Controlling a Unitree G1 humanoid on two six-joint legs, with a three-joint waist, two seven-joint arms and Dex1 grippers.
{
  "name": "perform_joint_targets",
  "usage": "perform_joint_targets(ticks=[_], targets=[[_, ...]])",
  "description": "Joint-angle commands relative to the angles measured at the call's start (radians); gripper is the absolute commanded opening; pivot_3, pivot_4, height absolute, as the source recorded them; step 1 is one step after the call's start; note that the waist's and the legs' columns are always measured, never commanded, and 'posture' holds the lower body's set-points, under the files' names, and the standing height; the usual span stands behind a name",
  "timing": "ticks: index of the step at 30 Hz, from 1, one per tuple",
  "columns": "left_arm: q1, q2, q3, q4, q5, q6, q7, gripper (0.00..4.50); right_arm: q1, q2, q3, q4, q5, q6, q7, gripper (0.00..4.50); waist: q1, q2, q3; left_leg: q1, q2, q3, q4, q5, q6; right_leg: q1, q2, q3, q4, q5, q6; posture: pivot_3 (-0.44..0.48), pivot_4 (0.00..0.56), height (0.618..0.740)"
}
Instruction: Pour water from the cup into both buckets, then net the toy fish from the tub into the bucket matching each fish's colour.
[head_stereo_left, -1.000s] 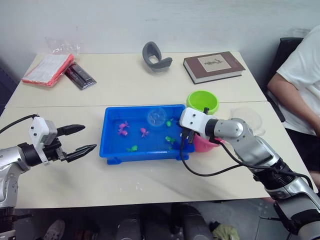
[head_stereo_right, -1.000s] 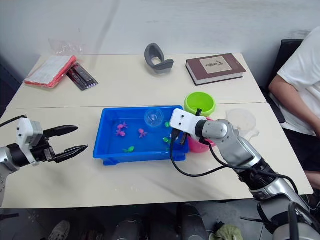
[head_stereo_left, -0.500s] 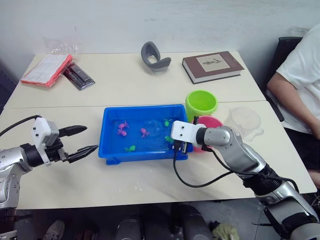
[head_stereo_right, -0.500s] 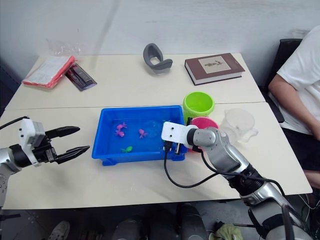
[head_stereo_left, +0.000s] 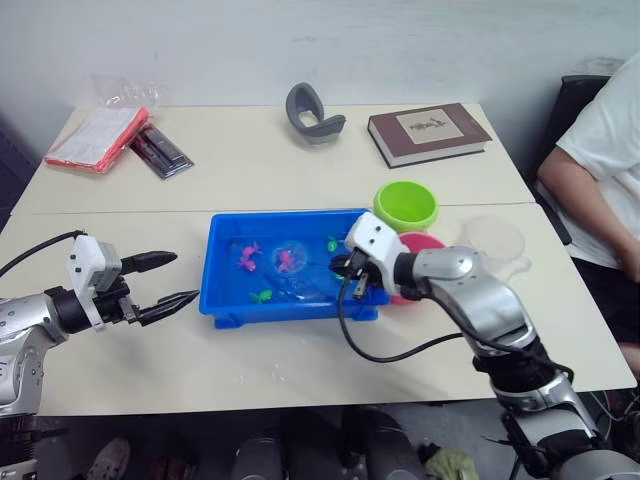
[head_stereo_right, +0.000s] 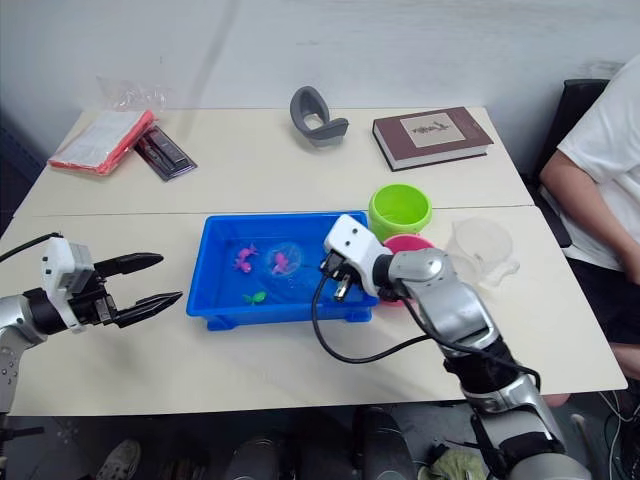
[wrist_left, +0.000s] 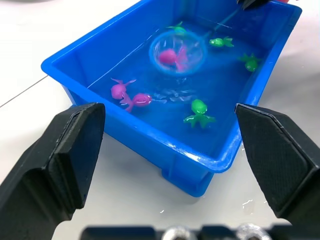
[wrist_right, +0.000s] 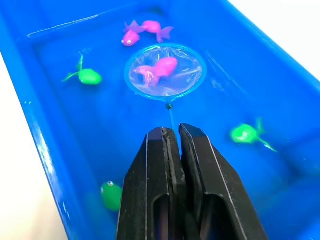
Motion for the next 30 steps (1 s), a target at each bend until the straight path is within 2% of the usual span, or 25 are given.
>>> perform_joint_targets(ticks=[1, 6, 17, 22, 26, 30], targets=[[-0.055, 0.002, -0.016, -0.085, -0.03, 0.001, 0.002, 4.46, -0.016, -0.037, -0.12, -0.082, 0.125, 0.053, 0.054, 0.0, 0.001, 0.0, 0.0, 0.0, 0.0, 0.0, 0.0, 0.0, 0.0, 0.0, 0.0, 0.0, 0.0, 0.0, 0.0, 0.0, 0.15, 0.74], [-0.148, -0.008, -0.074, -0.132, -0.055, 0.054, 0.006, 4.46, 0.044, -0.149, -0.233, -0.134, 0.231, 0.009, 0.13, 0.0, 0.004, 0.0, 0.0, 0.0, -0.001, -0.001, 0.0, 0.0, 0.001, 0.001, 0.0, 0.0, -0.001, 0.0, 0.0, 0.0, 0.15, 0.74], [-0.316, -0.083, -0.181, -0.037, -0.041, 0.039, -0.029, 4.46, 0.269, -0.243, -0.554, -0.273, 0.405, -0.001, 0.066, 0.0, 0.005, 0.0, 0.0, 0.0, -0.001, -0.001, -0.001, 0.0, 0.0, 0.002, 0.004, 0.0, -0.001, 0.0, 0.001, 0.0, 0.15, 0.74], [-0.371, -0.126, -0.236, 0.016, -0.021, 0.018, -0.058, 4.46, 0.504, -0.274, -0.685, -0.257, 0.345, -0.232, 0.112, 0.0, 0.026, 0.0, 0.0, 0.001, -0.001, 0.0, -0.001, 0.0, 0.001, 0.003, 0.004, 0.0, -0.003, 0.001, 0.002, 0.0, 0.15, 0.74], [-0.39, -0.146, -0.258, 0.036, -0.013, 0.01, -0.073, 4.46, 0.593, -0.269, -0.715, -0.219, 0.289, -0.396, 0.096, 0.0, 0.025, 0.0, 0.0, 0.002, -0.003, 0.003, 0.0, 0.001, 0.002, 0.003, 0.005, -0.001, -0.003, 0.002, 0.004, 0.0, 0.15, 0.74], [-0.416, -0.168, -0.295, 0.062, -0.003, 0.004, -0.092, 4.46, 0.669, -0.21, -0.736, -0.073, 0.106, -0.787, 0.022, 0.0, 0.027, 0.0, 0.0, 0.004, -0.003, 0.005, 0.0, 0.001, 0.002, 0.004, 0.005, 0.0, -0.005, 0.002, 0.004, 0.0, 0.15, 0.74]])
